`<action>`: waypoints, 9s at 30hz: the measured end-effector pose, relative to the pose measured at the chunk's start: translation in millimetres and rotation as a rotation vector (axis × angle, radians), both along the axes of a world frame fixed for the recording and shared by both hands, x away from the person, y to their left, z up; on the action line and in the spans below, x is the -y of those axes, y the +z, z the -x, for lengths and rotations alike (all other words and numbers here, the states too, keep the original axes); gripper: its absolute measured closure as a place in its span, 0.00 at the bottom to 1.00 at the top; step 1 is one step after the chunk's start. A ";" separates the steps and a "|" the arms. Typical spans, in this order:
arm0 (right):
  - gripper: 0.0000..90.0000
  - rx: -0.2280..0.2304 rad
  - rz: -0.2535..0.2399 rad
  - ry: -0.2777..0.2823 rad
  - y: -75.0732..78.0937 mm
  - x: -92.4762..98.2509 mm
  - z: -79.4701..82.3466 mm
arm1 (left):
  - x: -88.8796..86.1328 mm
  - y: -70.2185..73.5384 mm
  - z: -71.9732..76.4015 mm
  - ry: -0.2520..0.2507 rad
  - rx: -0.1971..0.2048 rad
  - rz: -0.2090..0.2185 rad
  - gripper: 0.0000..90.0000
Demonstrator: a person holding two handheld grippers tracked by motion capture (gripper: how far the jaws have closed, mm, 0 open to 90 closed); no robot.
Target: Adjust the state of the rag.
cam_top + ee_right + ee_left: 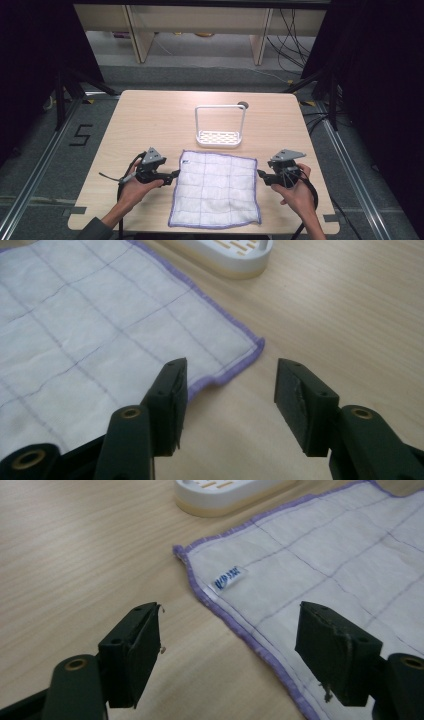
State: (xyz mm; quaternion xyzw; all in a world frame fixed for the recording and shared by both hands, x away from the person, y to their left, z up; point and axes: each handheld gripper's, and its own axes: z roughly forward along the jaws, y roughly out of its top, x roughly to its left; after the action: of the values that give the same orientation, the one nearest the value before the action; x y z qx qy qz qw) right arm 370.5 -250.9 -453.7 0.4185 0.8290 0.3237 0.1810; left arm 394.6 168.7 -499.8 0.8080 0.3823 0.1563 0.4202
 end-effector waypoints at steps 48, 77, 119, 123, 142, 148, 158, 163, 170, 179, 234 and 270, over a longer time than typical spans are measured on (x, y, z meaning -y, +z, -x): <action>0.52 -0.123 0.069 -0.055 -36.6 -30.0 -71.5 | 27.5 -8.6 -78.9 -0.015 -0.082 -0.076 0.51; 0.96 -0.026 -0.010 0.067 -12.9 -31.5 -62.1 | 26.8 3.0 -69.2 -0.115 0.058 -0.030 0.98; 0.94 0.032 -0.028 0.287 0.3 -22.4 55.4 | -11.9 7.2 67.2 -0.302 0.087 0.072 0.98; 0.94 0.019 -0.010 0.301 -6.7 -22.8 62.6 | -10.3 1.8 73.8 -0.317 0.059 0.060 0.98; 0.63 -0.011 -0.088 0.234 -9.2 -2.9 99.7 | -10.3 -6.7 99.6 -0.363 -0.021 0.071 0.68; 0.56 0.012 -0.094 0.134 -4.6 -5.4 95.1 | -12.5 9.6 82.8 -0.259 0.016 0.153 0.54; 0.47 -0.097 -0.004 0.088 -22.8 -25.1 82.8 | 1.2 -4.3 30.1 -0.160 -0.021 0.062 0.47; 0.47 -0.140 0.118 0.079 -38.3 -31.5 83.6 | 6.4 -12.7 18.9 -0.185 -0.031 0.012 0.49; 0.48 -0.110 0.128 0.066 -36.6 -32.4 87.1 | 4.9 -15.1 17.6 -0.174 -0.028 -0.001 0.46; 0.49 -0.113 0.095 0.075 -34.3 -33.8 93.6 | 9.7 -20.9 17.0 -0.197 -0.050 0.002 0.48; 0.95 -0.124 0.179 0.174 -14.7 -57.5 -46.9 | 45.2 -9.8 111.5 -0.456 0.001 -0.079 0.91; 0.58 -0.085 -0.042 0.012 -11.6 -54.0 -75.4 | 60.4 11.3 -10.8 -0.130 0.005 0.064 0.39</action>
State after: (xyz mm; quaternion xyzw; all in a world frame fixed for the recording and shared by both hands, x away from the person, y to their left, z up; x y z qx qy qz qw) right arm 445.9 -196.8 -465.2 0.4306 0.8315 0.3240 0.1349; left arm 405.3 108.4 -488.5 0.8167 0.3328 0.1186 0.4562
